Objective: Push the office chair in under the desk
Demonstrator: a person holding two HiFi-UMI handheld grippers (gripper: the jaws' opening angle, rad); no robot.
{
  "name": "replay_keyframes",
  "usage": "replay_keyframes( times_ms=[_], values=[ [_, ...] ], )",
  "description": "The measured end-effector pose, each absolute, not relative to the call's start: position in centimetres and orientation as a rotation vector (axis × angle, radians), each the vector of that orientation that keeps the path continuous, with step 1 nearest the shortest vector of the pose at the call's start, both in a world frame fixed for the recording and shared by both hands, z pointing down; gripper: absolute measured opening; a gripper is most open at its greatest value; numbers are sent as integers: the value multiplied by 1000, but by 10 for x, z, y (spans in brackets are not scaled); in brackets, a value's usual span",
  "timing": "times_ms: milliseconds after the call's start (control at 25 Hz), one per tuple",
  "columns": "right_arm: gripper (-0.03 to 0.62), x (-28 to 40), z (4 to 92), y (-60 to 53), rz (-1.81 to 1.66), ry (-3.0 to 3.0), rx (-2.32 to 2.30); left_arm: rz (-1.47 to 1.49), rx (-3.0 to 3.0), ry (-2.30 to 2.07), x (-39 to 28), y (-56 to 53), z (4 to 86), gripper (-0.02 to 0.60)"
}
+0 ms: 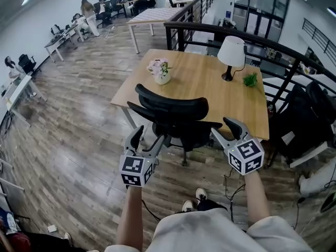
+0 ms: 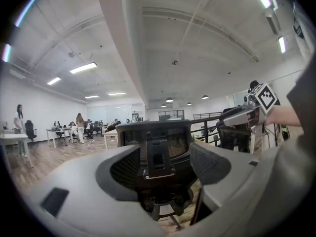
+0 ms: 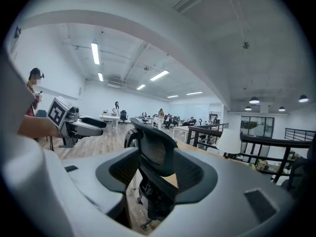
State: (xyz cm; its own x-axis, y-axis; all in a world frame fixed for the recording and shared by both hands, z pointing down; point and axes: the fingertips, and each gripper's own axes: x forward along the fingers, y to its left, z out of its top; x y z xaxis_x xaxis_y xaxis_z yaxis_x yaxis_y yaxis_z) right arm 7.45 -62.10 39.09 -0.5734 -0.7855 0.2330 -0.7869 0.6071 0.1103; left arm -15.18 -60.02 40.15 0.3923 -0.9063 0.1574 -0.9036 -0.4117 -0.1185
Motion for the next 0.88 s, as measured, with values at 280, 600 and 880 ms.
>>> replay_keyframes(
  times_ms=[280, 600, 880],
  values=[
    [193, 67, 353, -564, -58, -2632, 1325, -208, -2615, 1679, -153, -552, 379, 251],
    [75, 54, 318, -528, -106, -2679, 1389, -300, -2526, 1654, -144, -522, 352, 90],
    [20, 41, 323, -521, -78, -2684, 1343, -269, -2532, 1603, -129, -514, 343, 29]
  ],
)
